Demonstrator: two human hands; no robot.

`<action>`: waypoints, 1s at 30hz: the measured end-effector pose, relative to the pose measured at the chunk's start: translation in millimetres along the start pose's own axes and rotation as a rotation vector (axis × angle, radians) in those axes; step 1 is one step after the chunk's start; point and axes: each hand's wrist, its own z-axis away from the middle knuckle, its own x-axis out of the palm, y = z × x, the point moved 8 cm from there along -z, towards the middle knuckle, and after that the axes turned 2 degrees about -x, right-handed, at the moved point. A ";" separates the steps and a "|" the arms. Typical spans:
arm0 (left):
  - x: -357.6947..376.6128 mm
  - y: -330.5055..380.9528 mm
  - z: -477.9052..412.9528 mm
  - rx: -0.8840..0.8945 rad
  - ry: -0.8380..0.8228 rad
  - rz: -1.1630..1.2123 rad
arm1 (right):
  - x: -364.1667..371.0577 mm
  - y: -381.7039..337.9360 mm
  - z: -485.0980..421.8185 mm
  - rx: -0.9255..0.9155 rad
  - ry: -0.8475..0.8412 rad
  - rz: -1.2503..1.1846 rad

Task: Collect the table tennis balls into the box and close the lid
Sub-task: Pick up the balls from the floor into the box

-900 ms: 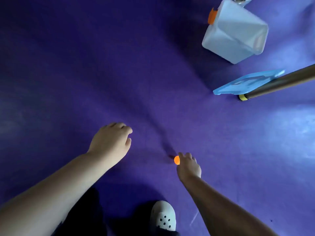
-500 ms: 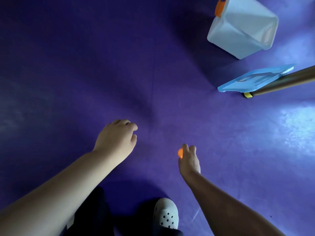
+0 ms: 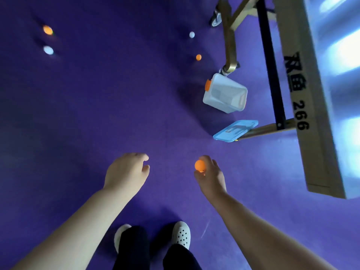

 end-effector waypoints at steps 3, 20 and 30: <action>-66.1 16.4 -1.8 0.001 0.022 0.009 | -52.2 -39.5 6.8 0.020 0.068 -0.118; -238.5 126.0 -197.2 0.024 -0.019 -0.022 | -194.0 -110.7 -163.3 0.230 0.113 -0.311; -294.4 133.9 -358.2 0.144 -0.102 -0.071 | -212.4 -169.3 -270.4 0.379 0.118 -0.339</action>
